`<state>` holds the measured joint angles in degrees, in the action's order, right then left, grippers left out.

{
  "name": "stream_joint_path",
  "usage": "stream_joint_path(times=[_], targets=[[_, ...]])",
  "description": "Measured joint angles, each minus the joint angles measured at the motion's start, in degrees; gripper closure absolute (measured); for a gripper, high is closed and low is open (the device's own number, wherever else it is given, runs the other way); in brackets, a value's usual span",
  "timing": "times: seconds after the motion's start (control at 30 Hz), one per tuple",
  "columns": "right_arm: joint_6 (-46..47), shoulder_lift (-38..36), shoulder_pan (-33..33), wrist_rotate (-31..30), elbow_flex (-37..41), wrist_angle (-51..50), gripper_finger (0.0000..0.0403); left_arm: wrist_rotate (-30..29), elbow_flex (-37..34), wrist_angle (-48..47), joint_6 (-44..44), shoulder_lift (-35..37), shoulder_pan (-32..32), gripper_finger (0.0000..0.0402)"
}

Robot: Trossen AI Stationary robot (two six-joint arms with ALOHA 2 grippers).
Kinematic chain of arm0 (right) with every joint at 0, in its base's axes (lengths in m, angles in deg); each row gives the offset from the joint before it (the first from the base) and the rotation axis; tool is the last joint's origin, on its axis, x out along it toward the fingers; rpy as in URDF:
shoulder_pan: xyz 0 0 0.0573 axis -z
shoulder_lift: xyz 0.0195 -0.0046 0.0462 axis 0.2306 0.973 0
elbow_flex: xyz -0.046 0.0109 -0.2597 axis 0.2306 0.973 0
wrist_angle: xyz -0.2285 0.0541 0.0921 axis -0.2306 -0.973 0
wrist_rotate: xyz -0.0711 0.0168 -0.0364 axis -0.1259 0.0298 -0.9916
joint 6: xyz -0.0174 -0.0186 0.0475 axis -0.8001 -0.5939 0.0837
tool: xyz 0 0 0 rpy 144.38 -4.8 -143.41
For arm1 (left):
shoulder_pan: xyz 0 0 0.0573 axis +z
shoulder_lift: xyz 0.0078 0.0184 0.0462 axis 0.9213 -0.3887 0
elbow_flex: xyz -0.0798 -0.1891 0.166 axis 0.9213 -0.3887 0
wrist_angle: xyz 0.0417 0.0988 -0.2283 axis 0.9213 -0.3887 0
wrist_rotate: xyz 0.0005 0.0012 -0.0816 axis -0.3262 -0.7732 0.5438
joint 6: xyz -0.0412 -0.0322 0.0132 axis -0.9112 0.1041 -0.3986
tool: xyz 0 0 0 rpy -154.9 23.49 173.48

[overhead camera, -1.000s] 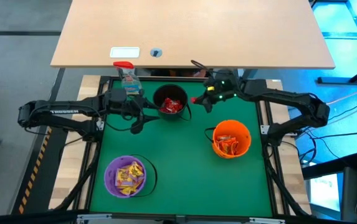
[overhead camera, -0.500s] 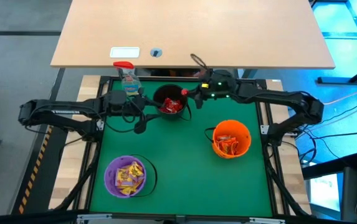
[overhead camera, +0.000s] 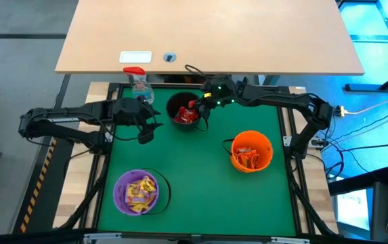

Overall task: Sort candy
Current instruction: Put the red candy into the black bucket, then return to Home Position

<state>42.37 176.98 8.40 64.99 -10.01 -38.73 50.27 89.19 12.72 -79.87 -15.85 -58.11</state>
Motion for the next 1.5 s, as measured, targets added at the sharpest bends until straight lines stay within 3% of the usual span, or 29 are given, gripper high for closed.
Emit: stream_joint_path(times=[0.2,0.37,0.6,1.13,1.5], targets=[[-0.8,0.1,0.0,-0.9,-0.3,0.5,0.0214,-0.4,6.9,-9.0,-1.0,0.1,-1.3,0.0191],[-0.8,0.1,0.0,0.2,-0.3,0.3,0.0178,2.0,9.3,-12.9,-1.6,0.1,-2.1,0.0191],[-0.7,0.1,0.0,2.4,-0.3,0.0,0.0186,7.1,9.9,-14.0,-1.8,0.1,-2.2,0.0191],[-0.1,0.1,0.0,3.8,-0.3,0.1,0.0194,7.6,9.9,-14.0,-1.8,0.1,-2.2,0.0191],[0.8,0.1,0.0,4.9,-0.3,0.1,0.0194,12.4,9.9,-13.8,-2.2,0.1,-3.4,0.0191]])
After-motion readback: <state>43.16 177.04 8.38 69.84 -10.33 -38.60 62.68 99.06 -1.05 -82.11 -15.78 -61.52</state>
